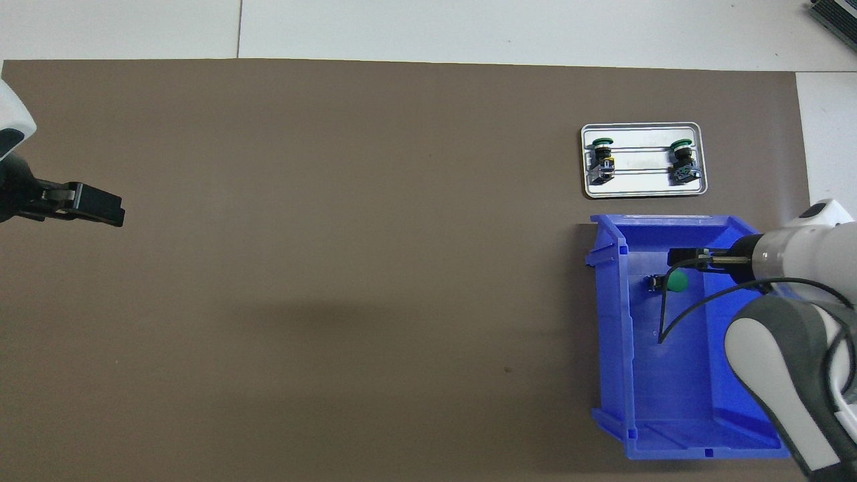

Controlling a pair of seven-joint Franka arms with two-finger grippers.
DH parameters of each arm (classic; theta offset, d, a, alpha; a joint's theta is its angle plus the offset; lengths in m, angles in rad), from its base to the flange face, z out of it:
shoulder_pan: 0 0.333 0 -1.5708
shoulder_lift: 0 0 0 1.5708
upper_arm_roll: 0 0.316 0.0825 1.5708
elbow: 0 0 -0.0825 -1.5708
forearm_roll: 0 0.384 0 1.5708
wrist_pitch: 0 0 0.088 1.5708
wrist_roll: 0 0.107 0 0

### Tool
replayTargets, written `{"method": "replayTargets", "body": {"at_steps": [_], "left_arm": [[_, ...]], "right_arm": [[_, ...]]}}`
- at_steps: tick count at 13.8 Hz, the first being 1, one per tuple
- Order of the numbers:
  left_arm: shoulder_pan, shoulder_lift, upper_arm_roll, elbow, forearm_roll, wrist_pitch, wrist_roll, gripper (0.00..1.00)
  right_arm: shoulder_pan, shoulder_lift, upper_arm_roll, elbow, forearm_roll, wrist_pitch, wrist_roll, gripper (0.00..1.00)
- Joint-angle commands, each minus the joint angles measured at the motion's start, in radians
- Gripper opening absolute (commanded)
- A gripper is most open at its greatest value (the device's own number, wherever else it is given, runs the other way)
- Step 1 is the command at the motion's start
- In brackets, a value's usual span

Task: Place and press button with both arms
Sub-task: 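Open the right gripper to drop the button into the bin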

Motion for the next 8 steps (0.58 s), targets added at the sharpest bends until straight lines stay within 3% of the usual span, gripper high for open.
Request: {"method": "replayTargets", "body": {"at_steps": [1, 8], "left_arm": [[0.008, -0.028, -0.006, -0.034, 0.013, 0.013, 0.009, 1.0], [0.008, -0.028, -0.006, -0.034, 0.013, 0.013, 0.009, 1.0]], "right_arm": [[-0.007, 0.018, 0.01, 0.177, 0.009, -0.188, 0.044, 1.0], [-0.027, 0.08, 0.014, 0.637, -0.051, -0.649, 0.037, 1.0]]}}
